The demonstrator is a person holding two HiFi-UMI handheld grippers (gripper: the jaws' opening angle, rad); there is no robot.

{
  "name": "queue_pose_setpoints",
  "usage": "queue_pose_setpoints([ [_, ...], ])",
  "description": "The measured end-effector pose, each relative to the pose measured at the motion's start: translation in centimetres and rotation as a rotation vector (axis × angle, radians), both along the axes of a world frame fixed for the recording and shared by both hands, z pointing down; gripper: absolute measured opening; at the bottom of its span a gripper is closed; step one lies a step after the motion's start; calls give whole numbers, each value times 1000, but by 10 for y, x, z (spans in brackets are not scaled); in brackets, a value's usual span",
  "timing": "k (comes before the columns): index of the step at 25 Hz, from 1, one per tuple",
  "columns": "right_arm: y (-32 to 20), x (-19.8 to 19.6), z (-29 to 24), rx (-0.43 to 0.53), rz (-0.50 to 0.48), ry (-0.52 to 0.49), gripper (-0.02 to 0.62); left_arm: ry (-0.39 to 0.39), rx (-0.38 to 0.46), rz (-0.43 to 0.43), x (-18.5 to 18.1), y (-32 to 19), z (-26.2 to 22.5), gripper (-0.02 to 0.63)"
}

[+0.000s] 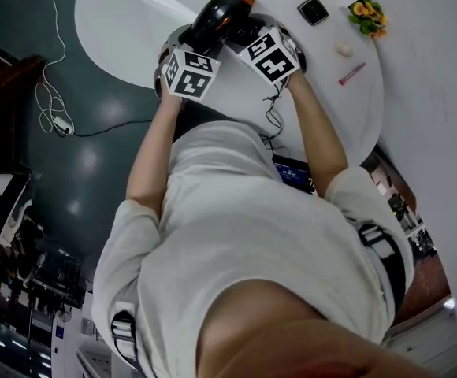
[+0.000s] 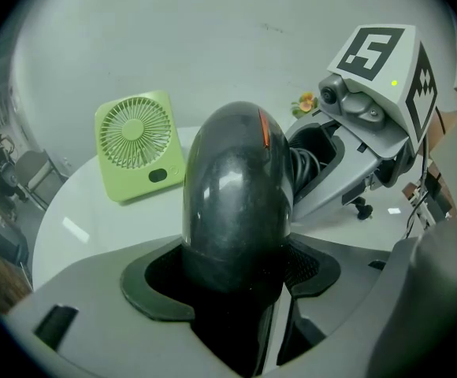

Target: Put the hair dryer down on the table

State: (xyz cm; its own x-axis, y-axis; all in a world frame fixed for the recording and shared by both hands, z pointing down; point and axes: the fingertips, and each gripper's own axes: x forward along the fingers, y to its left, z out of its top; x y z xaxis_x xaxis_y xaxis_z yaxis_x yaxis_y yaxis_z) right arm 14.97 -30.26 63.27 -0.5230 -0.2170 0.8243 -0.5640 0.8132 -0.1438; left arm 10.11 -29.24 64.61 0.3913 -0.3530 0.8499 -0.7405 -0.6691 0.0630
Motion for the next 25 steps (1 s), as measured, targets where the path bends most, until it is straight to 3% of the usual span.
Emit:
queue_pose_setpoints([
  [25,-14,0,16,-21,-9,8,285,-15,-24,-26,-1,-11,15,330],
])
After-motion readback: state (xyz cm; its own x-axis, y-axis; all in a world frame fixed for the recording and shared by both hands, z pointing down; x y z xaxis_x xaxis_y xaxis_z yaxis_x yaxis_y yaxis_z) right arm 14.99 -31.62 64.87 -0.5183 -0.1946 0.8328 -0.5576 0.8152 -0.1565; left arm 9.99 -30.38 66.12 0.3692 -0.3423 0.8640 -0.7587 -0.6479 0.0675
